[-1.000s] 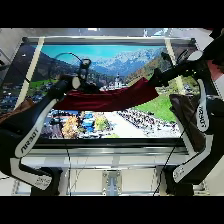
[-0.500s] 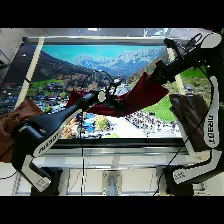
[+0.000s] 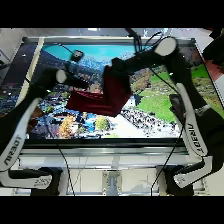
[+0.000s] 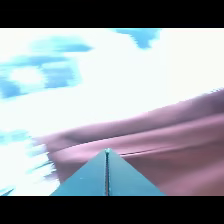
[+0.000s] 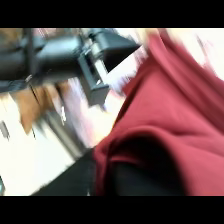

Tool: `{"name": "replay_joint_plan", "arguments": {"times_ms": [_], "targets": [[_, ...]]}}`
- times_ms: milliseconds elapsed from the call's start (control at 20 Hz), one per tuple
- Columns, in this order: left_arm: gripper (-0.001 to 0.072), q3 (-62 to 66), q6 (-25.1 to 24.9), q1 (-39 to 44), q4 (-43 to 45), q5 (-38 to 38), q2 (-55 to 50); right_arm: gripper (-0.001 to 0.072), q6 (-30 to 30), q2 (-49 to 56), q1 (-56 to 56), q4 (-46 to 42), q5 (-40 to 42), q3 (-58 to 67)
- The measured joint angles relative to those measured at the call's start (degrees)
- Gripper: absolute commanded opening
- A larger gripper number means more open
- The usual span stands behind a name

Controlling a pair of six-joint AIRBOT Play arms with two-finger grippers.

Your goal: Fold the shirts.

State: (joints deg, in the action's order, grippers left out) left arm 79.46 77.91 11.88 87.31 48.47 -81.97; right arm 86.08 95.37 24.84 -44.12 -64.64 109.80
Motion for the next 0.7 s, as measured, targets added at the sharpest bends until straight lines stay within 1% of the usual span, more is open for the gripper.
{"name": "replay_joint_plan", "arguments": {"times_ms": [50,150,200,250,350,450,600,700], "targets": [[0.0012,0.0,0.8,-2.8,0.9,0.5,1.9,0.0661,-0.5,0.6,2.5,0.3,5.3,0.0],[0.0012,0.0,2.2,-8.0,2.1,1.4,5.5,0.0660,-1.4,1.3,6.6,0.4,13.4,0.5],[0.0012,0.0,2.7,-9.9,2.3,1.9,6.8,0.0659,-1.9,1.5,7.8,-0.5,16.0,1.2],[0.0012,0.0,3.0,-11.6,2.7,2.3,7.9,0.0658,-2.2,1.7,8.3,-2.2,16.7,2.3],[0.0012,0.0,3.3,-13.7,3.0,3.1,9.3,0.0654,-2.6,1.9,7.6,-6.0,14.2,5.0],[0.0012,-0.1,3.7,-14.9,3.1,4.0,10.0,0.0578,-2.7,1.3,4.7,-10.7,8.0,6.8],[0.0012,-0.2,4.0,-15.6,2.8,4.7,10.5,0.0578,-0.5,0.5,-1.8,-20.0,-3.3,5.9],[0.0012,-0.2,4.0,-15.9,2.4,4.9,10.6,0.0578,2.3,0.8,-6.5,-24.3,-7.4,1.9]]}}
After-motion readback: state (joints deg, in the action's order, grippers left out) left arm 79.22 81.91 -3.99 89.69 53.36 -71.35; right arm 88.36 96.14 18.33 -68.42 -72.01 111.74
